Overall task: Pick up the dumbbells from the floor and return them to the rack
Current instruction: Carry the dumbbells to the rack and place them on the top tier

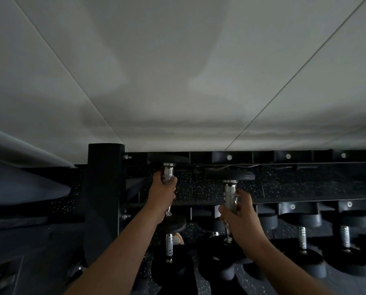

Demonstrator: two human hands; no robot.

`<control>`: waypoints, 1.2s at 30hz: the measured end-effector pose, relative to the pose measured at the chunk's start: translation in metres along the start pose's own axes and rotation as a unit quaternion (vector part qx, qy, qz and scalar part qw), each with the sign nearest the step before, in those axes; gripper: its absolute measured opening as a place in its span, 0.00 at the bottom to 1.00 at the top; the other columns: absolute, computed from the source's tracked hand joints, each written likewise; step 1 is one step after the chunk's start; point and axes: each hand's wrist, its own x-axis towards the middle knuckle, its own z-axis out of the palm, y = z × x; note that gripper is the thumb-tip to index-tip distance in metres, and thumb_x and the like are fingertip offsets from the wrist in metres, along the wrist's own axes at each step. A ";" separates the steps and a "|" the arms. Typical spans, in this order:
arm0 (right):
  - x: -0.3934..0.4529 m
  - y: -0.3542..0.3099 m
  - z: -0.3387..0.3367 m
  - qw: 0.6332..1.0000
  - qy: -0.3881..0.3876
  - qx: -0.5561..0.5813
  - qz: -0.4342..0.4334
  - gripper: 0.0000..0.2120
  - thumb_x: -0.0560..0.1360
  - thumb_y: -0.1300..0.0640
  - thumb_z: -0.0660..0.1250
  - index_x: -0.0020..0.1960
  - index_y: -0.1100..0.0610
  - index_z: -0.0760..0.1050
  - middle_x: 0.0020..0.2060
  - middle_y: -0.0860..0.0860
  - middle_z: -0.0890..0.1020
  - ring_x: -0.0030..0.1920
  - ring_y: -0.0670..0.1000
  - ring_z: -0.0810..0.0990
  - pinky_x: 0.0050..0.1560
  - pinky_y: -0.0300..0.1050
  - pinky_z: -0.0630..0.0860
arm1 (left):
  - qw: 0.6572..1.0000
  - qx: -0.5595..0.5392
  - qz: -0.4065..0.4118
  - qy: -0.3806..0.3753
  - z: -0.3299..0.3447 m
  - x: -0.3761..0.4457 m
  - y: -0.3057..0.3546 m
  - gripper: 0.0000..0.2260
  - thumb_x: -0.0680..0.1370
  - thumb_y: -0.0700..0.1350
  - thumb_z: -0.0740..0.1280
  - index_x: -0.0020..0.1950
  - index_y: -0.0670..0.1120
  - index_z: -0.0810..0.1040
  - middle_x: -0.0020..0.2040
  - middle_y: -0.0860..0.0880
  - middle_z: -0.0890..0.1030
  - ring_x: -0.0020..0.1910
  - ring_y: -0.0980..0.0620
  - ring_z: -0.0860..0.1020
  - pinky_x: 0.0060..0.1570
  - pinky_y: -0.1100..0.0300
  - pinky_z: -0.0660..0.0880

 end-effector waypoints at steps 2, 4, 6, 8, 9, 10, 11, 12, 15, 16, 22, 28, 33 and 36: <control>0.006 -0.001 0.000 1.000 0.007 -0.004 0.004 0.22 0.77 0.56 0.69 0.62 0.40 0.62 0.42 0.52 0.83 0.37 0.51 0.82 0.33 0.44 0.76 | 1.000 -0.004 -0.005 0.004 0.002 0.004 -0.001 0.06 0.79 0.45 0.65 0.55 0.52 0.73 0.40 0.46 0.76 0.34 0.51 0.72 0.34 0.56 0.73; 0.013 -0.003 0.000 1.000 0.013 -0.005 0.008 0.22 0.76 0.55 0.69 0.62 0.40 0.61 0.43 0.53 0.82 0.40 0.57 0.83 0.35 0.49 0.76 | 1.000 -0.005 -0.007 0.013 0.004 0.007 -0.004 0.07 0.80 0.45 0.64 0.57 0.49 0.72 0.40 0.47 0.76 0.34 0.52 0.73 0.33 0.58 0.73; 0.020 -0.003 -0.001 1.000 0.017 -0.005 0.010 0.22 0.76 0.55 0.69 0.63 0.42 0.62 0.44 0.55 0.82 0.42 0.59 0.83 0.36 0.50 0.77 | 1.000 0.002 -0.005 0.023 0.005 0.007 -0.008 0.08 0.80 0.46 0.64 0.59 0.50 0.72 0.40 0.48 0.78 0.33 0.54 0.75 0.31 0.61 0.75; 0.028 -0.005 -0.003 1.000 0.024 -0.011 0.006 0.21 0.76 0.56 0.69 0.62 0.42 0.62 0.45 0.55 0.82 0.42 0.57 0.82 0.38 0.50 0.77 | 0.999 0.016 0.007 0.037 0.006 0.008 -0.013 0.09 0.80 0.47 0.64 0.60 0.51 0.72 0.42 0.48 0.79 0.33 0.55 0.77 0.33 0.59 0.76; 0.032 -0.006 -0.004 1.000 0.028 -0.012 0.005 0.21 0.76 0.56 0.69 0.61 0.42 0.62 0.45 0.55 0.82 0.43 0.57 0.82 0.39 0.50 0.77 | 0.999 0.019 0.018 0.043 0.006 0.008 -0.016 0.10 0.80 0.47 0.65 0.60 0.51 0.72 0.43 0.49 0.79 0.33 0.56 0.77 0.35 0.58 0.76; 0.036 -0.006 -0.004 0.999 0.034 -0.014 0.002 0.21 0.76 0.56 0.69 0.61 0.42 0.62 0.46 0.54 0.82 0.43 0.56 0.82 0.40 0.50 0.77 | 0.998 0.022 0.031 0.048 0.007 0.008 -0.018 0.10 0.80 0.47 0.64 0.60 0.50 0.72 0.42 0.50 0.79 0.32 0.59 0.77 0.36 0.56 0.77; 0.041 -0.007 -0.006 0.999 0.041 -0.020 -0.001 0.21 0.76 0.56 0.69 0.60 0.42 0.62 0.46 0.54 0.82 0.43 0.56 0.82 0.41 0.50 0.77 | 0.997 0.026 0.042 0.055 0.008 0.008 -0.019 0.09 0.80 0.47 0.64 0.61 0.51 0.72 0.41 0.50 0.79 0.31 0.60 0.77 0.37 0.55 0.78; 0.046 -0.008 -0.007 0.999 0.046 -0.028 -0.002 0.21 0.76 0.56 0.69 0.60 0.42 0.62 0.45 0.53 0.82 0.43 0.56 0.82 0.40 0.49 0.77 | 0.996 0.036 0.051 0.064 0.010 0.008 -0.021 0.10 0.80 0.47 0.64 0.61 0.52 0.71 0.40 0.51 0.79 0.31 0.59 0.77 0.38 0.53 0.78; 0.062 -0.009 -0.010 0.997 0.053 -0.048 -0.002 0.22 0.76 0.56 0.69 0.63 0.45 0.63 0.44 0.50 0.81 0.41 0.53 0.81 0.35 0.45 0.75 | 0.989 0.088 0.072 0.091 0.014 0.007 -0.023 0.13 0.81 0.49 0.62 0.64 0.54 0.68 0.38 0.50 0.80 0.31 0.53 0.79 0.35 0.51 0.79; 0.067 -0.008 -0.011 0.997 0.055 -0.052 -0.001 0.23 0.75 0.56 0.69 0.65 0.46 0.62 0.43 0.50 0.80 0.40 0.52 0.81 0.34 0.44 0.74 | 0.988 0.101 0.074 0.094 0.014 0.007 -0.023 0.13 0.81 0.50 0.62 0.65 0.54 0.68 0.38 0.49 0.80 0.31 0.52 0.80 0.35 0.50 0.79; 0.091 0.002 -0.009 0.996 0.066 -0.062 0.012 0.25 0.75 0.57 0.70 0.68 0.50 0.62 0.42 0.47 0.79 0.38 0.49 0.79 0.31 0.41 0.71 | 0.981 0.142 0.082 0.104 0.017 0.008 -0.021 0.17 0.81 0.48 0.61 0.69 0.48 0.67 0.43 0.48 0.80 0.39 0.49 0.80 0.36 0.54 0.75; 0.095 0.015 -0.006 0.995 0.075 -0.069 0.024 0.25 0.76 0.57 0.69 0.69 0.49 0.61 0.42 0.45 0.77 0.37 0.50 0.79 0.30 0.42 0.72 | 0.972 0.179 0.096 0.120 0.018 0.006 -0.020 0.16 0.81 0.48 0.61 0.68 0.46 0.68 0.41 0.54 0.78 0.36 0.60 0.77 0.31 0.70 0.66; 0.095 0.018 -0.009 0.993 0.070 -0.088 0.022 0.28 0.76 0.57 0.68 0.72 0.49 0.59 0.44 0.45 0.77 0.37 0.48 0.79 0.29 0.40 0.70 | 0.972 0.181 0.101 0.111 0.019 0.006 -0.020 0.18 0.82 0.48 0.61 0.70 0.46 0.65 0.45 0.50 0.78 0.42 0.48 0.80 0.33 0.63 0.68; 0.093 0.017 -0.011 0.992 0.073 -0.101 0.030 0.30 0.77 0.58 0.68 0.74 0.48 0.58 0.52 0.52 0.79 0.37 0.44 0.77 0.29 0.39 0.69 | 0.973 0.181 0.093 0.109 0.018 0.007 -0.020 0.20 0.82 0.49 0.60 0.72 0.45 0.64 0.47 0.47 0.79 0.41 0.47 0.78 0.38 0.57 0.71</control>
